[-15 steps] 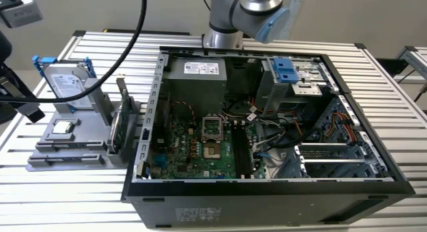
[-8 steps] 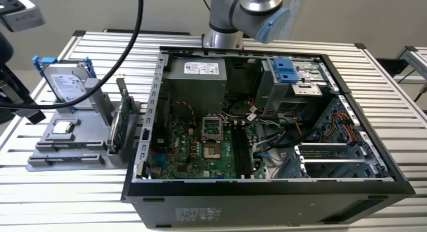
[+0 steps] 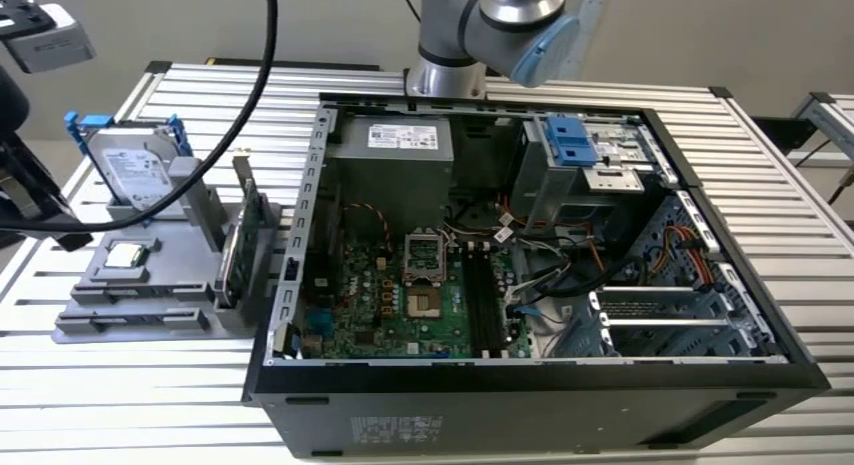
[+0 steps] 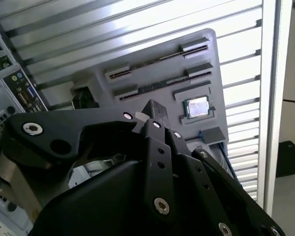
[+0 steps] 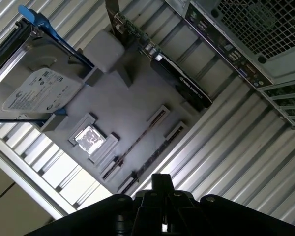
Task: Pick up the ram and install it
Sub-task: 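Pick up the ram and move it above insertion slot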
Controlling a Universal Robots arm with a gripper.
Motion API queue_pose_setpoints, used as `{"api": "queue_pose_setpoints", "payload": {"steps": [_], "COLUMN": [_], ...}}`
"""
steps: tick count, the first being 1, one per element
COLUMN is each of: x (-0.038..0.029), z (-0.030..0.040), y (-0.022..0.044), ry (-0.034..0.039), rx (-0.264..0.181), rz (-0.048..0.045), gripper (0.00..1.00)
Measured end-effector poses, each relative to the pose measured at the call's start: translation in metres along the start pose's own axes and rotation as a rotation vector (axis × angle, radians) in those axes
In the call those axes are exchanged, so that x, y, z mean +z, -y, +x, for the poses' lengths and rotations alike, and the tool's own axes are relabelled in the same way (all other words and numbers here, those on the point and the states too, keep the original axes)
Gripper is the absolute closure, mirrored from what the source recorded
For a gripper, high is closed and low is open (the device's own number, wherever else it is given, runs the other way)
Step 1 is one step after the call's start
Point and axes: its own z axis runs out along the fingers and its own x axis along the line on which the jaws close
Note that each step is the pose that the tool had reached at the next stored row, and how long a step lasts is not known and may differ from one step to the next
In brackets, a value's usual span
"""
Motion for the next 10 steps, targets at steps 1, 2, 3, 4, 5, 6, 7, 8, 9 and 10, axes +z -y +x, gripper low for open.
{"api": "queue_pose_setpoints", "payload": {"steps": [1,2,3,4,5,6,7,8,9,10], "x": [0.0005,0.0010,0.0015,0.0018,0.0023,0.0027,0.0031,0.0033,0.0035,0.0035], "z": [0.0001,0.0002,0.0002,0.0003,0.0004,0.0004,0.0005,0.0005,0.0005,0.0005], "y": [0.0001,0.0002,0.0003,0.0004,0.0005,0.0006,0.0006,0.0007,0.0007,0.0007], "ry": [0.0004,0.0008,0.0012,0.0016,0.0020,0.0024,0.0028,0.0031,0.0032,0.0033], "rx": [0.009,0.019,0.028,0.038,0.046,0.054,0.062,0.068,0.071,0.072], "rz": [0.0000,0.0003,0.0002,0.0005,0.0005,0.0006,0.0007,0.0009,0.0009,0.0010], "gripper": [1.00,1.00,1.00,1.00,1.00,1.00,1.00,1.00,1.00,1.00]}}
